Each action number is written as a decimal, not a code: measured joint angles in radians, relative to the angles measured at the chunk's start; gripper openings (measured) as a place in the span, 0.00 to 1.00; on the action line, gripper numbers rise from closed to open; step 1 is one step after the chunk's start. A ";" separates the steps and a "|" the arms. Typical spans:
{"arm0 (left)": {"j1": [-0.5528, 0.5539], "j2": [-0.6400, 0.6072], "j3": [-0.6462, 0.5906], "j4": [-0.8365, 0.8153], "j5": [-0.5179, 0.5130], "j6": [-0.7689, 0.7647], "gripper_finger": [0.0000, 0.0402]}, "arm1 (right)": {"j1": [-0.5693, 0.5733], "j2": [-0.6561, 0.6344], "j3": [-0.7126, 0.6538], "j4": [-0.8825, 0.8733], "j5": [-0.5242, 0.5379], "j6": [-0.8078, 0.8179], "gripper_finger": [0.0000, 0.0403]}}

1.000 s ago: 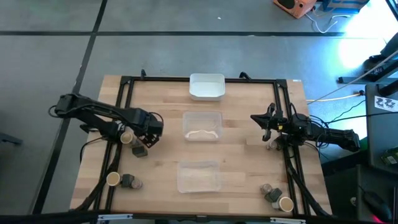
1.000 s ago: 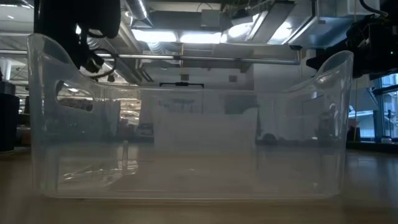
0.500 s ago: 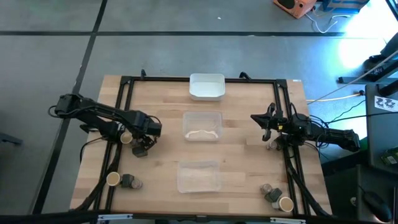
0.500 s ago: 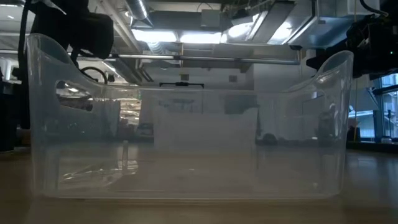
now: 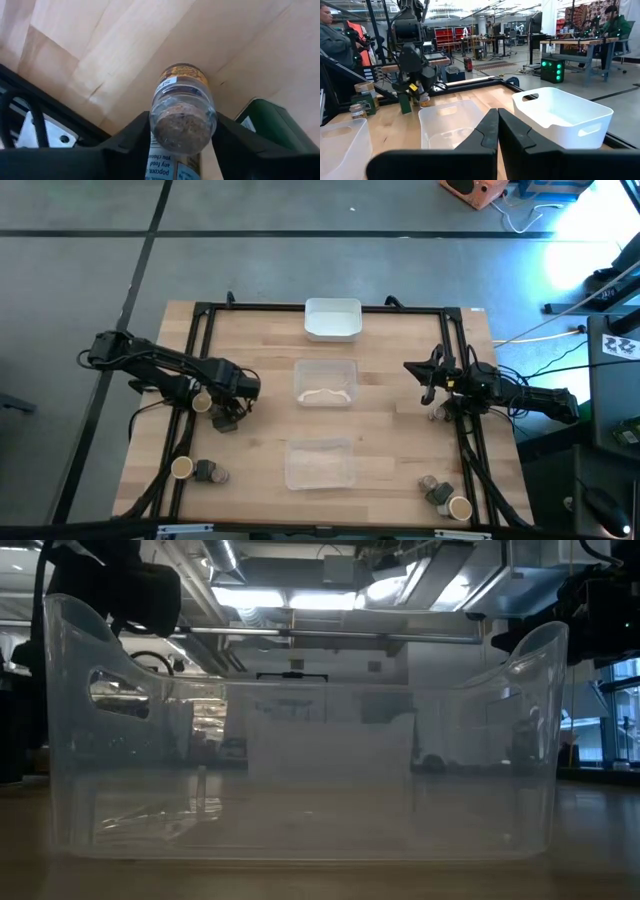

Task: Sort spices by type
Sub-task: Put the top left small brown seasoning bottle into the top transparent bin

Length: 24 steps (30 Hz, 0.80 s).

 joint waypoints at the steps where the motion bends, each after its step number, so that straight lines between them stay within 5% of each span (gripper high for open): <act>1: 0.000 0.000 0.011 -0.002 0.003 0.001 0.39 | 0.000 0.000 0.000 0.000 0.000 -0.008 0.03; 11: 0.019 0.000 0.248 -0.029 -0.010 0.083 0.40 | 0.000 0.000 0.000 0.000 0.001 -0.013 0.03; 24: 0.081 0.075 0.549 0.092 -0.178 0.300 0.41 | 0.000 0.000 0.000 0.000 0.001 -0.014 0.03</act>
